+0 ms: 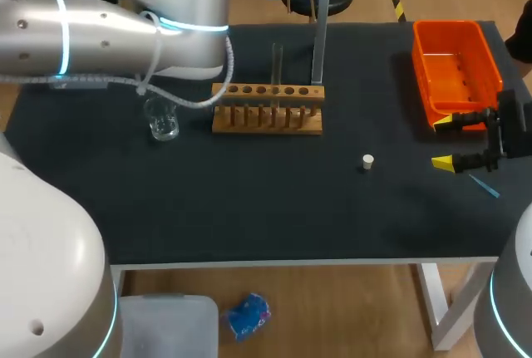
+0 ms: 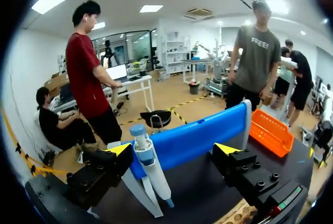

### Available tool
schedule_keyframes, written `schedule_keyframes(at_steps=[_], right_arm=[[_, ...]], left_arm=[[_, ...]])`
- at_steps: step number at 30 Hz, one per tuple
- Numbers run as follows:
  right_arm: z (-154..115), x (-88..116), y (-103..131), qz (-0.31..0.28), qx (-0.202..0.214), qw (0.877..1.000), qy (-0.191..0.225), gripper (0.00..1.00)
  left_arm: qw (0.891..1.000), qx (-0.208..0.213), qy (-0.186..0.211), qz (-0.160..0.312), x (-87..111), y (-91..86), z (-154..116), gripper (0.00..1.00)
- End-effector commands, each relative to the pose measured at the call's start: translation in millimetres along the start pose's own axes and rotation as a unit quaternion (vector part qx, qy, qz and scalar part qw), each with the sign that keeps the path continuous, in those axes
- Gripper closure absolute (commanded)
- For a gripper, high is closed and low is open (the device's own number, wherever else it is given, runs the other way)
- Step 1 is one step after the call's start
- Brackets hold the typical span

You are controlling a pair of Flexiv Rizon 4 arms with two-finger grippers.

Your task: Invert the test tube, pick up the pipette, mount the tip to pipette, aspirate from beaker and dispense into the tube, eject the tip, return the pipette, and cap with the stopper.

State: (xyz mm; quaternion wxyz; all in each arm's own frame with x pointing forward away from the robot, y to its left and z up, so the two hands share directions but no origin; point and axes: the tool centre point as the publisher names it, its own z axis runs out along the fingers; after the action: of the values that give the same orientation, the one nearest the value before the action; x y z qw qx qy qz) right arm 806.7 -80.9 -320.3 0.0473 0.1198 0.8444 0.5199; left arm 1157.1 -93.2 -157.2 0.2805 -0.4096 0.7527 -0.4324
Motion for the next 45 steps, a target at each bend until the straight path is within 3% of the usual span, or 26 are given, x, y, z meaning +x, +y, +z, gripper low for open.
schedule_keyframes(at_steps=[1, 11, 19, 37, 45], right_arm=[[-0.6, 1.1, 0.4, 0.000, 0.001, 1.000, -0.001, 0.00], [-0.6, 1.1, 0.4, 0.000, 0.001, 1.000, -0.001, 0.00], [-0.6, 1.1, 0.4, 0.000, 0.001, 1.000, -0.001, 0.00], [-0.6, 1.1, 0.4, 0.000, 0.001, 1.000, -0.001, 0.00], [-0.6, 1.1, 0.4, 0.000, 0.001, 1.000, -0.001, 0.00]], left_arm=[[0.997, 0.009, 0.072, 0.037, -3.9, -1.4, -23.5, 0.00], [0.977, 0.042, 0.167, 0.127, 0.0, -0.2, -58.9, 0.00], [0.946, 0.060, 0.255, 0.190, 15.4, 17.9, -93.9, 0.00], [0.943, 0.063, 0.259, 0.201, 17.8, 19.1, -94.6, 0.00], [0.933, 0.054, 0.278, 0.223, 49.1, 25.3, -108.1, 0.00]])
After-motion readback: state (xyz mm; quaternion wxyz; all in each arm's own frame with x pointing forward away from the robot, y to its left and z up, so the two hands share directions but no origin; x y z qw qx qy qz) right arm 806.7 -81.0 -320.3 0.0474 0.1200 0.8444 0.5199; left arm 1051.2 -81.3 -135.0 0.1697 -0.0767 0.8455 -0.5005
